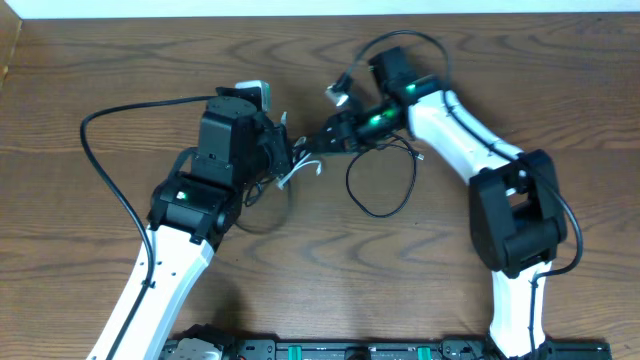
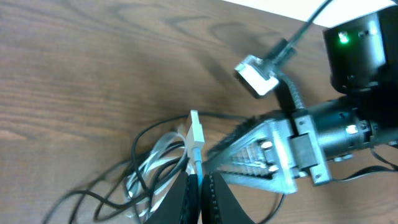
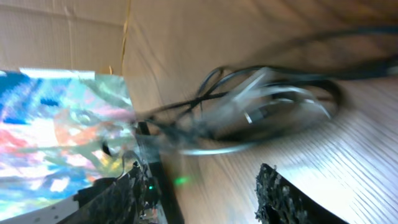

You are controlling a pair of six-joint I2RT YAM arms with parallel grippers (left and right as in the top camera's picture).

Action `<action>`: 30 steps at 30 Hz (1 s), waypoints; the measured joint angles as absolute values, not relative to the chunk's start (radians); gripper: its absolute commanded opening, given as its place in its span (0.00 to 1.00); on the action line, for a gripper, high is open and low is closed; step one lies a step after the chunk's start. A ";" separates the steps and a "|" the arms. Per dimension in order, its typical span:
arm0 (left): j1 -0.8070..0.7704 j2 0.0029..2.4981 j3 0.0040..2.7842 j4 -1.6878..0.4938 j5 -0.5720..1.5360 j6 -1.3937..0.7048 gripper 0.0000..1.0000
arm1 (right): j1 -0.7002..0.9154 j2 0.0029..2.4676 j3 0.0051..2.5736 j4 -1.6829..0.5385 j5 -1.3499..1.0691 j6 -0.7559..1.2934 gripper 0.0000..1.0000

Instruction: Untangle cables

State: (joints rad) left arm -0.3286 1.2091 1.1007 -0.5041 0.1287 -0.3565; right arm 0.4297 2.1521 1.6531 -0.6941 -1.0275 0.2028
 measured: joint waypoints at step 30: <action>-0.133 1.209 1.101 -0.627 0.287 -0.415 0.08 | 0.652 2.152 1.649 -0.468 -0.528 0.738 0.59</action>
State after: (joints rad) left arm -0.1326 1.2091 1.1007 -0.6273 0.2871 -0.4152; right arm 0.6521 2.1521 1.6489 -0.4679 -0.5278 0.7376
